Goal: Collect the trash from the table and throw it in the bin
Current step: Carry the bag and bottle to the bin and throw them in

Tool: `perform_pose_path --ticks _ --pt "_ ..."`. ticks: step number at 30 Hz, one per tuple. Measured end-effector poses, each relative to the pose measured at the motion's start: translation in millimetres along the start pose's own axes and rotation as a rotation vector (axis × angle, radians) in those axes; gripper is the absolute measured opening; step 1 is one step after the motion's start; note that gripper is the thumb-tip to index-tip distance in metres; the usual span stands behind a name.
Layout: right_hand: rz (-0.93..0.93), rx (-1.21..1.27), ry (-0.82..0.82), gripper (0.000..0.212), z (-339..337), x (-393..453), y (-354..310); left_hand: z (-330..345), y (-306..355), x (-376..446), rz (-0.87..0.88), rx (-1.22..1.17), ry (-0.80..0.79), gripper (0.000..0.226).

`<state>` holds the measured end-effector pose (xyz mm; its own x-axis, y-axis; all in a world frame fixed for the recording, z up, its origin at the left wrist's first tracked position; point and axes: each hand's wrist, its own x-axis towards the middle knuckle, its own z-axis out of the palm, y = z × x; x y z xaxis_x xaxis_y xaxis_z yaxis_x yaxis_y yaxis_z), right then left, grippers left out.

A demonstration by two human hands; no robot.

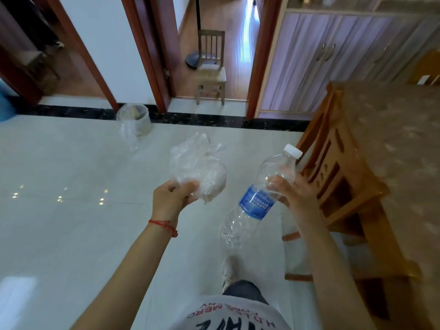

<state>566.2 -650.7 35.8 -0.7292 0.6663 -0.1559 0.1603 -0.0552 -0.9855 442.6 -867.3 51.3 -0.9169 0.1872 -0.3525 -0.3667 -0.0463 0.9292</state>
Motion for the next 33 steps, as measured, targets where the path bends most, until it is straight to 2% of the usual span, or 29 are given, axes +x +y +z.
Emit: perform_pose_path --ticks 4,8,16,18,20,23,26,28,31,33 --pt "-0.027 -0.046 0.003 0.047 -9.0 81.5 -24.3 50.1 22.8 64.5 0.030 -0.009 0.011 0.039" --pt "-0.057 -0.129 0.013 0.051 -11.4 142.6 -32.6 84.5 35.4 117.1 0.023 -0.017 0.022 0.048" --pt "-0.017 -0.123 0.034 0.043 1.3 265.3 -50.7 147.0 62.6 234.0 -0.007 0.024 0.004 0.034" --pt "-0.015 -0.089 -0.007 0.050 4.6 301.6 -52.9 161.2 71.8 271.1 -0.014 0.037 -0.028 0.019" --pt "-0.014 -0.070 -0.034 0.056 11.1 336.4 -60.4 175.2 81.6 310.4 -0.021 0.041 -0.055 0.016" --pt "0.018 -0.056 0.002 0.033 26.0 396.0 -70.1 198.3 100.0 368.4 -0.033 0.067 -0.083 0.020" --pt "0.080 -0.082 0.112 0.017 39.6 452.4 -81.2 220.3 122.0 421.4 -0.052 0.082 -0.105 0.019" --pt "0.069 -0.053 0.103 0.020 45.8 482.8 -90.1 235.1 135.4 456.1 -0.052 0.100 -0.122 0.011" --pt "0.062 -0.034 0.091 0.030 51.3 522.0 -100.3 257.6 148.9 500.1 -0.047 0.093 -0.135 0.033" --pt "0.056 -0.013 0.101 0.036 51.9 550.5 -102.7 273.5 155.8 526.2 -0.057 0.088 -0.147 0.031"
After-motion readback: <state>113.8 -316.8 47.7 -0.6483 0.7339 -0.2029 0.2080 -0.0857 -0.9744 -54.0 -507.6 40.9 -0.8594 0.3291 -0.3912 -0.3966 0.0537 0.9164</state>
